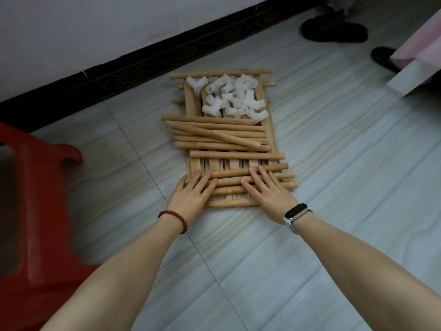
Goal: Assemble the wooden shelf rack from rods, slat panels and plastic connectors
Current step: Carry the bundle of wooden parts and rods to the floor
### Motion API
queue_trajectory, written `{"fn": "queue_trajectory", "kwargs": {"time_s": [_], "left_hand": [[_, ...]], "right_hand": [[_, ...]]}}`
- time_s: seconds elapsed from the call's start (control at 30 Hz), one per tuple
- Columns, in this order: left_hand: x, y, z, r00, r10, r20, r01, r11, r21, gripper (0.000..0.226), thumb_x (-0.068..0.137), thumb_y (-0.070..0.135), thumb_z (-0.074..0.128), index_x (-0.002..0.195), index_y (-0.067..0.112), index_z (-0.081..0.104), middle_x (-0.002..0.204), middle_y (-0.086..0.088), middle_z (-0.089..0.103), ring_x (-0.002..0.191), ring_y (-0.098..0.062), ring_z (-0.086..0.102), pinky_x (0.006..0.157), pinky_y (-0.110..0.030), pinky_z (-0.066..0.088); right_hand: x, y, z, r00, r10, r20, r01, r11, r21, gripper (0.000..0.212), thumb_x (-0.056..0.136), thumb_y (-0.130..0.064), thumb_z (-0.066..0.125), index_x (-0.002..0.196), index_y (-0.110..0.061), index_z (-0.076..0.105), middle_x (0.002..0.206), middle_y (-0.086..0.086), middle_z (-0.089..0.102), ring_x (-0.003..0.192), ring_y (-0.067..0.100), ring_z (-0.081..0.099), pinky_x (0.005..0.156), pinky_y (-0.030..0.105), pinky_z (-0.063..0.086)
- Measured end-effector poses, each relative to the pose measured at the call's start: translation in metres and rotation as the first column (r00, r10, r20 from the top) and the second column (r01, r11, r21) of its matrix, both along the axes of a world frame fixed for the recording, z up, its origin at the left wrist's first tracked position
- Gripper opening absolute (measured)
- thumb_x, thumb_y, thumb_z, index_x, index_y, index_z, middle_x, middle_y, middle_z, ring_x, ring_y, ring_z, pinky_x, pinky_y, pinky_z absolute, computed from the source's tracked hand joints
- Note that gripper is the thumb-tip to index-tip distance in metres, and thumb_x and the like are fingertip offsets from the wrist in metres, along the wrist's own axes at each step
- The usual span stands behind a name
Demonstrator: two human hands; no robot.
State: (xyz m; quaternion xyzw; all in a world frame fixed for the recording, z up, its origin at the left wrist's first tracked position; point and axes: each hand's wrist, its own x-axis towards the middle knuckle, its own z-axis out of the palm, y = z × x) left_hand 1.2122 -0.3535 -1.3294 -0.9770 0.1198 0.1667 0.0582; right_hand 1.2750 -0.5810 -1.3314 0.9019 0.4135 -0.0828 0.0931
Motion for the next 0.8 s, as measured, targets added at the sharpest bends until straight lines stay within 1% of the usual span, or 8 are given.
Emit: {"fn": "queue_trajectory", "kwargs": {"time_s": [0.07, 0.2, 0.3, 0.43, 0.5, 0.63, 0.73, 0.8], "left_hand": [[0.000, 0.000, -0.001, 1.000, 0.012, -0.027, -0.011, 1.000, 0.011, 0.066, 0.100, 0.021, 0.034, 0.148, 0.021, -0.012, 0.155, -0.006, -0.019, 0.144, -0.025, -0.013, 0.115, -0.048, 0.003], [0.001, 0.001, 0.001, 0.995, 0.019, -0.101, -0.015, 0.999, 0.037, 0.071, 0.098, 0.040, 0.035, 0.148, 0.023, -0.012, 0.156, -0.005, -0.016, 0.144, -0.024, -0.011, 0.113, -0.053, 0.002], [0.004, -0.001, 0.013, 0.987, 0.031, -0.159, -0.035, 0.999, -0.020, 0.067, 0.096, 0.044, 0.037, 0.149, 0.022, 0.004, 0.157, -0.004, 0.000, 0.144, -0.023, 0.001, 0.113, -0.051, 0.007], [0.005, -0.009, 0.052, 0.960, 0.087, -0.267, -0.132, 0.979, -0.155, 0.052, 0.096, 0.035, 0.042, 0.143, 0.017, 0.030, 0.150, -0.004, 0.029, 0.138, -0.023, 0.023, 0.108, -0.043, 0.028], [0.006, -0.011, 0.090, 0.958, 0.114, -0.264, -0.165, 0.970, -0.178, 0.044, 0.096, 0.032, 0.041, 0.137, 0.016, 0.040, 0.143, -0.005, 0.039, 0.131, -0.024, 0.033, 0.104, -0.040, 0.031], [0.004, -0.008, 0.182, 0.965, 0.178, -0.195, -0.214, 0.959, -0.183, 0.037, 0.095, 0.032, 0.041, 0.128, 0.017, 0.048, 0.132, -0.005, 0.048, 0.123, -0.024, 0.041, 0.099, -0.038, 0.033], [0.003, 0.005, 0.265, 0.962, 0.242, -0.125, -0.265, 0.938, -0.223, 0.032, 0.095, 0.032, 0.041, 0.119, 0.016, 0.053, 0.123, -0.004, 0.054, 0.117, -0.024, 0.047, 0.093, -0.036, 0.035], [0.004, 0.016, 0.337, 0.956, 0.286, -0.065, -0.293, 0.917, -0.270, 0.034, 0.095, 0.033, 0.040, 0.121, 0.017, 0.054, 0.121, -0.004, 0.056, 0.113, -0.024, 0.049, 0.091, -0.036, 0.037]], "right_hand": [[0.000, -0.003, 0.000, 0.993, -0.023, -0.112, 0.019, 0.999, -0.039, 0.080, 0.087, 0.010, 0.039, 0.150, -0.016, -0.002, 0.155, 0.020, -0.012, 0.141, 0.042, -0.013, 0.116, 0.046, -0.004], [0.000, 0.002, 0.007, 0.978, -0.109, -0.176, 0.087, 0.988, -0.130, 0.072, 0.096, -0.007, 0.035, 0.149, -0.022, -0.011, 0.156, 0.015, -0.014, 0.143, 0.036, -0.014, 0.116, 0.043, -0.005], [0.000, 0.010, 0.021, 0.938, -0.199, -0.284, 0.156, 0.973, -0.167, 0.061, 0.099, -0.018, 0.033, 0.151, -0.023, 0.001, 0.158, 0.011, -0.003, 0.145, 0.031, -0.005, 0.117, 0.041, 0.004], [-0.003, 0.020, 0.061, 0.808, -0.319, -0.496, 0.279, 0.948, -0.155, 0.053, 0.098, -0.018, 0.038, 0.148, -0.015, 0.022, 0.154, 0.008, 0.022, 0.141, 0.025, 0.018, 0.109, 0.037, 0.030], [-0.004, 0.024, 0.096, 0.758, -0.365, -0.540, 0.332, 0.929, -0.162, 0.049, 0.098, -0.019, 0.039, 0.145, -0.012, 0.029, 0.148, 0.011, 0.032, 0.136, 0.028, 0.028, 0.104, 0.040, 0.037], [-0.008, 0.031, 0.188, 0.726, -0.391, -0.566, 0.395, 0.910, -0.122, 0.038, 0.096, -0.017, 0.039, 0.132, -0.011, 0.046, 0.128, 0.014, 0.053, 0.116, 0.033, 0.050, 0.087, 0.044, 0.048], [-0.009, 0.042, 0.273, 0.725, -0.391, -0.567, 0.450, 0.892, -0.040, 0.032, 0.095, -0.014, 0.039, 0.124, -0.010, 0.051, 0.121, 0.014, 0.058, 0.111, 0.034, 0.055, 0.086, 0.042, 0.048], [-0.008, 0.053, 0.343, 0.726, -0.398, -0.561, 0.495, 0.868, 0.025, 0.034, 0.096, -0.015, 0.039, 0.128, -0.011, 0.051, 0.125, 0.013, 0.058, 0.113, 0.032, 0.055, 0.089, 0.038, 0.047]]}}
